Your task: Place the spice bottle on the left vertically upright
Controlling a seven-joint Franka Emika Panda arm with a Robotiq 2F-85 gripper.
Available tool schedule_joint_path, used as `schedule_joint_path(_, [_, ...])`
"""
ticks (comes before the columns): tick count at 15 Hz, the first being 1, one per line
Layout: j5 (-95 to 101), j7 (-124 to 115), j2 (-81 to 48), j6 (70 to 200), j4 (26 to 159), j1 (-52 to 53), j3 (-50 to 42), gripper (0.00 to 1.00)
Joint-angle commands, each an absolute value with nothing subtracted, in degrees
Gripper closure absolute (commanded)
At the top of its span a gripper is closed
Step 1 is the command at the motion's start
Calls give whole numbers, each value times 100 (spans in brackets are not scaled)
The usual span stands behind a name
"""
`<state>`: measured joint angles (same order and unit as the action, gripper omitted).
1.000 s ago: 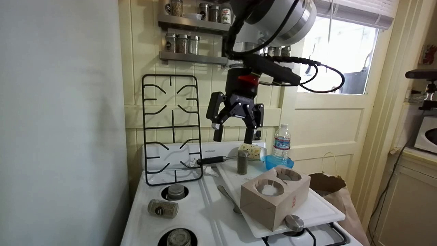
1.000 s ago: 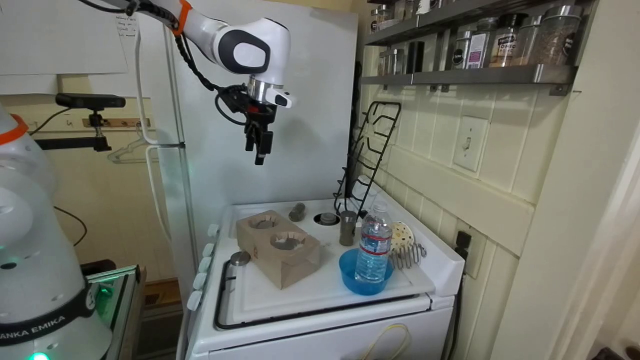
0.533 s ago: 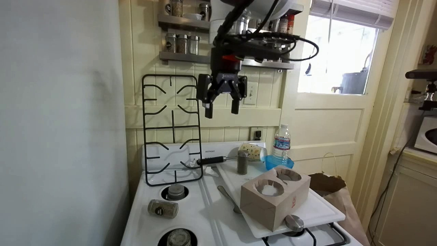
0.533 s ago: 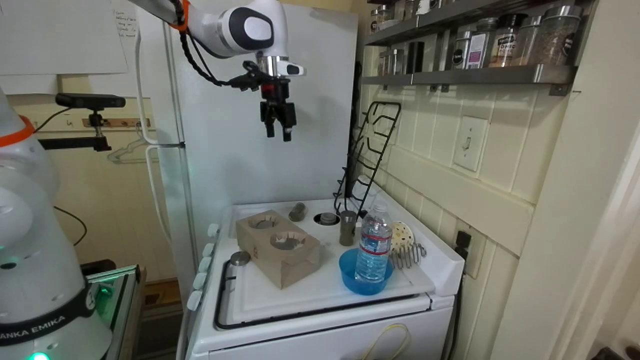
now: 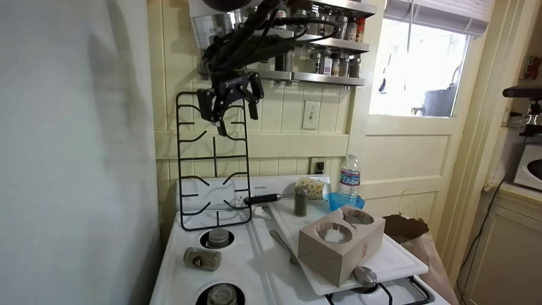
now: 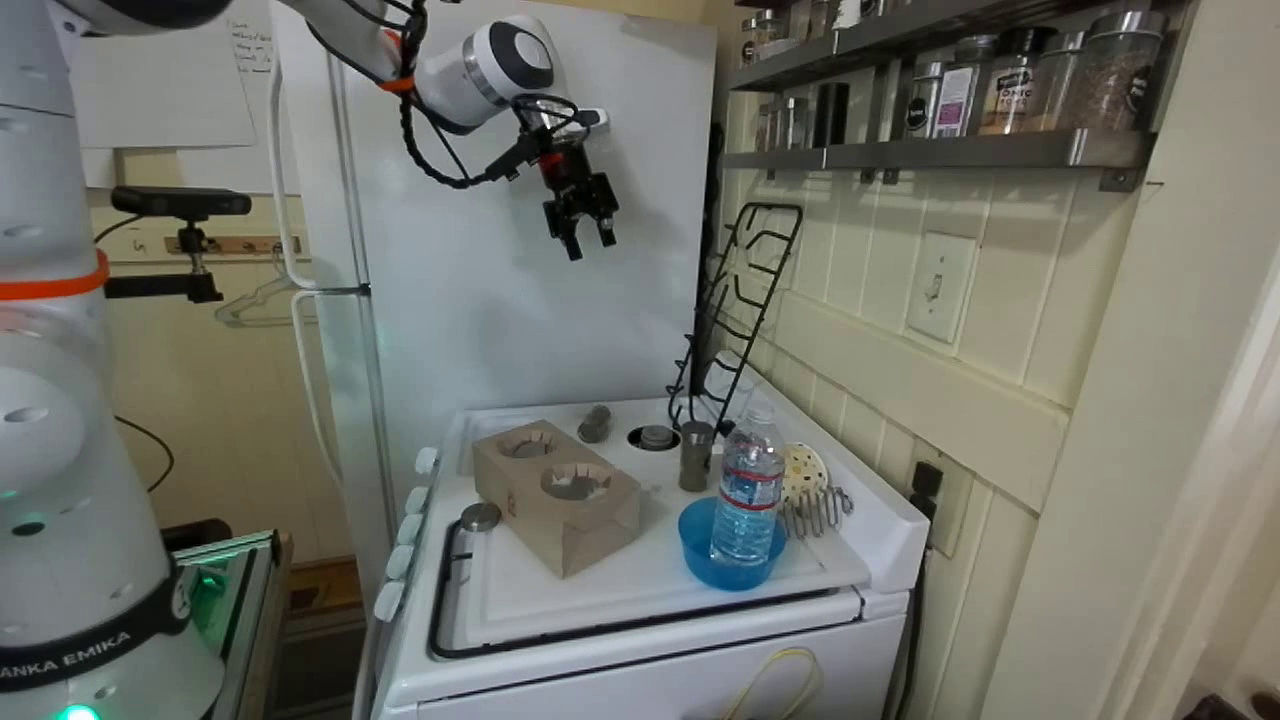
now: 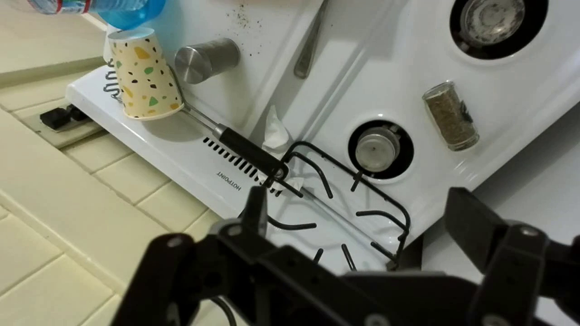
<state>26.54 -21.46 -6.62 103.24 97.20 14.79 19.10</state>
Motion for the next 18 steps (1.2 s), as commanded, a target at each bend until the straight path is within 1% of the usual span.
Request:
schedule_joint_path(1, [2785,-1908,-1940,9196,8336,1931,1745,0])
schedule_joint_path(6, [2487,-1208,-3141,8124,6905,2291,1363,0])
schedule_joint_path(7, [2337,-1078,-3286,7752,6638,2316,1299,0])
schedule_joint_path(8, [2496,-1331,-2813,8391,7407,2306,1242,0])
schedule_joint_path(9, [2524,-1294,-2978,8179,7214,2168,1422,0])
schedule_joint_path(12, [2464,-1196,-3182,8019,6899,2193,1394,0])
schedule_joint_path(13, [2859,-1053,-3180,8419,7105,2236,1341,0])
schedule_joint_path(15, [3461,-639,-3423,8790,7172,2255,1294,0])
schedule_joint_path(18, [3938,-24,-3869,9861,7327,2070,1280,0])
